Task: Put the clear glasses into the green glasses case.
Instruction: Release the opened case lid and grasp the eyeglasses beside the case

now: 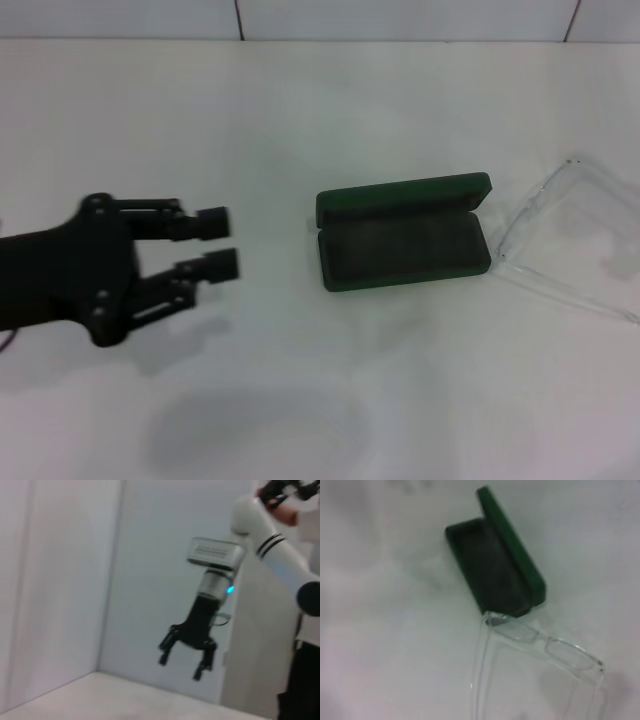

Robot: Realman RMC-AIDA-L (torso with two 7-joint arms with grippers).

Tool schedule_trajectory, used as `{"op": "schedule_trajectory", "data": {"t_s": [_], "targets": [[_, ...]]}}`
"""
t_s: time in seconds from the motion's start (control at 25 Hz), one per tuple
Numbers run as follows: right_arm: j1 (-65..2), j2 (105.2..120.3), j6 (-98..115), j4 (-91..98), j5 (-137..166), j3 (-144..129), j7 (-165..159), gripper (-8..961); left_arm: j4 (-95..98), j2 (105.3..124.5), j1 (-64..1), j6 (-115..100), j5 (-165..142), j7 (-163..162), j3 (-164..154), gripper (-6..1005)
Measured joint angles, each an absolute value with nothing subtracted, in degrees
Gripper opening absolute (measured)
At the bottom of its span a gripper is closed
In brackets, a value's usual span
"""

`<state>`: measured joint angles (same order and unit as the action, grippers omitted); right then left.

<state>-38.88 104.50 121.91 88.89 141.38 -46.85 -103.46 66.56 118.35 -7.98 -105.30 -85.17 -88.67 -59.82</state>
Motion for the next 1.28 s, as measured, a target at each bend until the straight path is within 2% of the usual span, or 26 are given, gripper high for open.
{"op": "schedule_trajectory", "data": {"t_s": [0.12, 0.32, 0.56, 0.76, 0.84, 1.04, 1.16, 1.28], "targets": [[-40.09, 104.42, 121.32, 88.63, 143.6, -50.54, -101.23, 851, 64.93, 118.53, -7.69, -105.52, -86.87, -88.66, -56.09, 354], [-42.22, 106.21, 117.75, 88.54, 151.16, -55.25, -94.27, 846, 60.42, 119.23, -7.69, -105.69, -87.15, -86.39, -54.45, 351], [-43.07, 110.83, 111.32, 89.09, 152.46, -60.49, -83.99, 840, 57.22, 119.79, -8.36, -105.63, -86.0, -84.15, -54.67, 349], [-41.95, 114.2, 102.86, 86.72, 154.41, -68.28, -74.61, 833, 54.05, 119.84, -9.75, -105.49, -85.55, -82.64, -54.64, 347], [-42.25, 115.04, 100.57, 84.36, 155.88, -70.8, -72.0, 830, 52.75, 119.87, -10.17, -105.43, -85.16, -81.99, -54.64, 346], [-43.48, 115.33, 95.34, 77.83, 157.86, -75.48, -68.58, 822, 49.16, 119.88, -11.04, -105.36, -83.97, -79.74, -54.46, 344], [-44.26, 115.45, 92.0, 74.58, 157.78, -76.1, -66.26, 707, 47.84, 119.88, -11.06, -105.33, -83.69, -78.61, -54.37, 343], [-45.23, 115.52, 89.46, 71.71, 157.41, -76.55, -65.14, 698, 46.99, 119.86, -11.07, -104.83, -83.68, -78.25, -54.28, 342]]}}
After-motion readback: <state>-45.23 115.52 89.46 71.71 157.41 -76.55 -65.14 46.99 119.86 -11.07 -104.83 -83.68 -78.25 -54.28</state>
